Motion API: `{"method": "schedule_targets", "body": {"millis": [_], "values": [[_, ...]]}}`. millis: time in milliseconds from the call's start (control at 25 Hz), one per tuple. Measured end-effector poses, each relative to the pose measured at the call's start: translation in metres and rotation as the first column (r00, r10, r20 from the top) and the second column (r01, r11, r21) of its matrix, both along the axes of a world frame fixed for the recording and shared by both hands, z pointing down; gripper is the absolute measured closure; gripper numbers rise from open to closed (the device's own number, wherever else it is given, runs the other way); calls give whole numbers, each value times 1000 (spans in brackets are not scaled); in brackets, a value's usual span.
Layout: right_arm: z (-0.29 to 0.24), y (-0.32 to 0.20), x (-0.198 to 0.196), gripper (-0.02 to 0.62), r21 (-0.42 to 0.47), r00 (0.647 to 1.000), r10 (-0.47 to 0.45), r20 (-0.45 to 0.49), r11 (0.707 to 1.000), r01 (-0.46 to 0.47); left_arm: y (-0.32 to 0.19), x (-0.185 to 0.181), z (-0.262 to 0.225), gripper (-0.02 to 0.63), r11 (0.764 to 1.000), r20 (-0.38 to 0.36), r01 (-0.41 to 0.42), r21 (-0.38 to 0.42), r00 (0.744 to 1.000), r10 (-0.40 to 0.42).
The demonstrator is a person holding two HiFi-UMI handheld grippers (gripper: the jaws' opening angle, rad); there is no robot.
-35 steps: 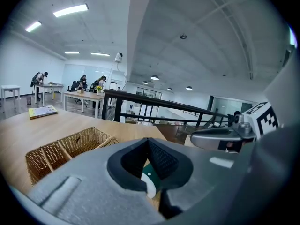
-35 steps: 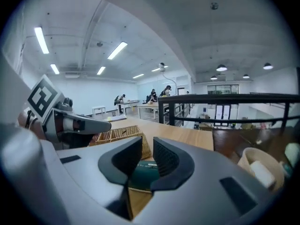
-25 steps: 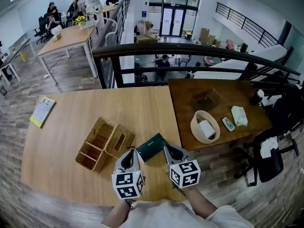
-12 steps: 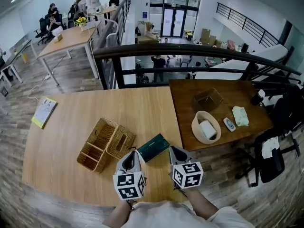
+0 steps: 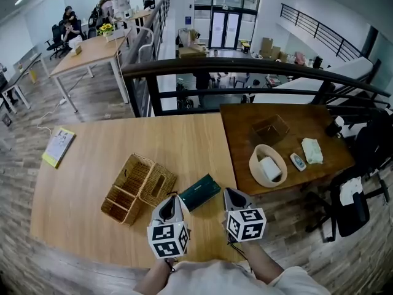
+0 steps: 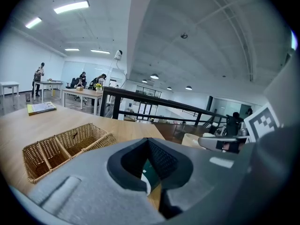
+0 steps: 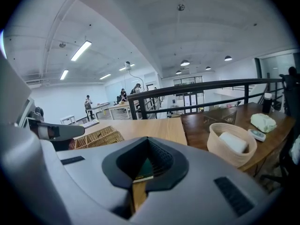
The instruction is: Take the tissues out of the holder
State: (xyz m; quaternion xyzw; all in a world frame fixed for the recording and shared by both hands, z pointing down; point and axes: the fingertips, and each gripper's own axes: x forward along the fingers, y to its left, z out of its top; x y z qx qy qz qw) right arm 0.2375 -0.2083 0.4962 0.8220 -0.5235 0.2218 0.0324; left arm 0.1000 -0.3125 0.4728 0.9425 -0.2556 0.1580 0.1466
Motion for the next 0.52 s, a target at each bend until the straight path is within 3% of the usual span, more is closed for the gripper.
{"method": "schedule_targets", "body": {"millis": [520], "values": [[-1,4,7,591,-16,1000,18,-13,1000,-18,-1,3,0,620,1000,6,4,1,1000,-4]]}}
